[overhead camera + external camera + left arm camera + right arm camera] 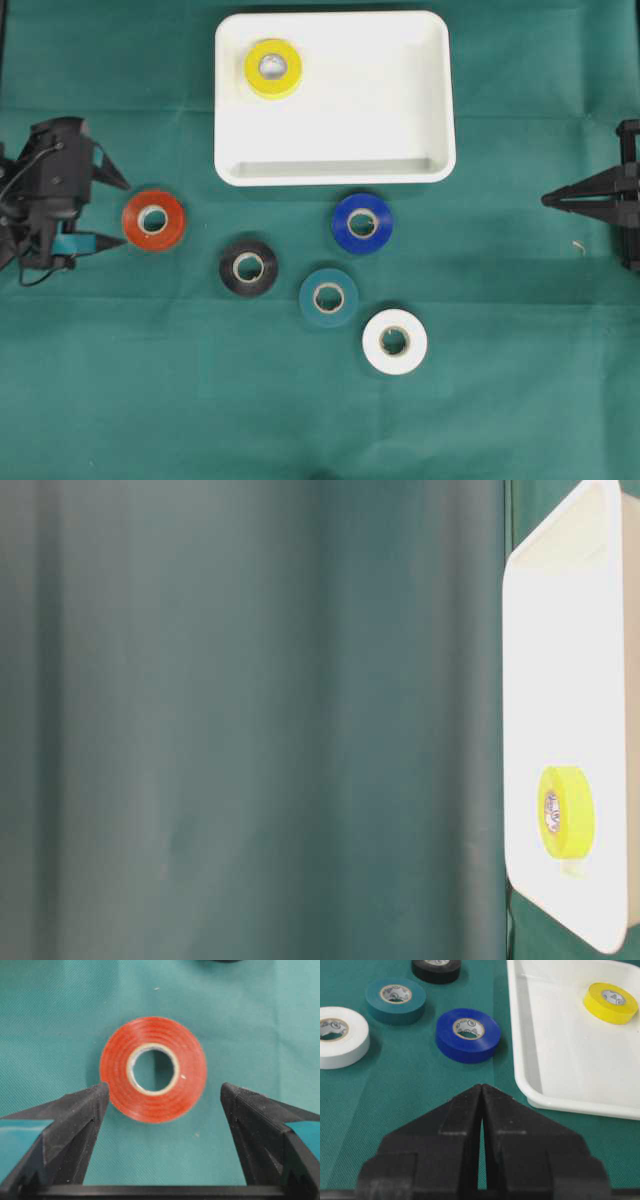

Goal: Put the tape into the white case with the left arm.
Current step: 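Move the left gripper to the red roll and grip its hole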

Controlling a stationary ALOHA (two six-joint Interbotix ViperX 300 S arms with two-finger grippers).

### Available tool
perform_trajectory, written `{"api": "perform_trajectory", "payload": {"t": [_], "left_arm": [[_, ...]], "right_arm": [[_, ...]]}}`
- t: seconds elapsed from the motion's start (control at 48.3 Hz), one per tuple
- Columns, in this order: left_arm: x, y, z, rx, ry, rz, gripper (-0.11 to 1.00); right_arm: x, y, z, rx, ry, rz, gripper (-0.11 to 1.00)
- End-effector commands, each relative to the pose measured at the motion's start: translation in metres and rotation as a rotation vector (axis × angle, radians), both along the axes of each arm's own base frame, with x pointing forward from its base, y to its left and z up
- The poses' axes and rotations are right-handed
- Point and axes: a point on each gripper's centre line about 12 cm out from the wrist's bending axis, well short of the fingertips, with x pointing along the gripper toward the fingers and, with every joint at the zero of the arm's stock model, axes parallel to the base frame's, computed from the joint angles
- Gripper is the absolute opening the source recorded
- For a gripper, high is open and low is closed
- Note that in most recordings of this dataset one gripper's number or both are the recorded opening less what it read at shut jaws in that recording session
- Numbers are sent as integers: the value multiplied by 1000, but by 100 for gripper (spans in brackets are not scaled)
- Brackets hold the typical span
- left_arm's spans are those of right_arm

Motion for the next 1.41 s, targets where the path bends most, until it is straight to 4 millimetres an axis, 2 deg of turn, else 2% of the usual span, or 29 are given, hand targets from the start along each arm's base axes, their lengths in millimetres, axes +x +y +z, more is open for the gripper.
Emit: {"api": "perform_trajectory", "payload": {"t": [0.0, 0.228, 0.435, 0.642, 1.014, 1.159, 1.221, 1.325, 1.387], "left_arm": [[11, 8, 3, 16, -21, 19, 91], [22, 21, -10, 49, 45, 27, 91], [32, 21, -28, 44, 131, 19, 91], [45, 23, -37, 48, 167, 8, 91], [46, 26, -52, 76, 187, -24, 86], [48, 26, -57, 77, 194, -28, 73], [48, 26, -57, 77, 196, -28, 60], [49, 26, -56, 76, 191, -25, 32], [50, 26, -55, 74, 188, -23, 25]], "right_arm": [[2, 0, 4, 0, -11, -1, -9], [2, 0, 4, 9, -8, -4, -9], [1, 0, 2, 52, -2, -14, -9], [1, 0, 0, 71, 8, -20, -9], [1, 0, 0, 71, 8, -20, -9], [1, 0, 0, 71, 8, -20, -9], [1, 0, 0, 71, 11, -20, -9], [1, 0, 0, 71, 10, -20, -9], [1, 0, 0, 71, 10, -20, -9]]}}
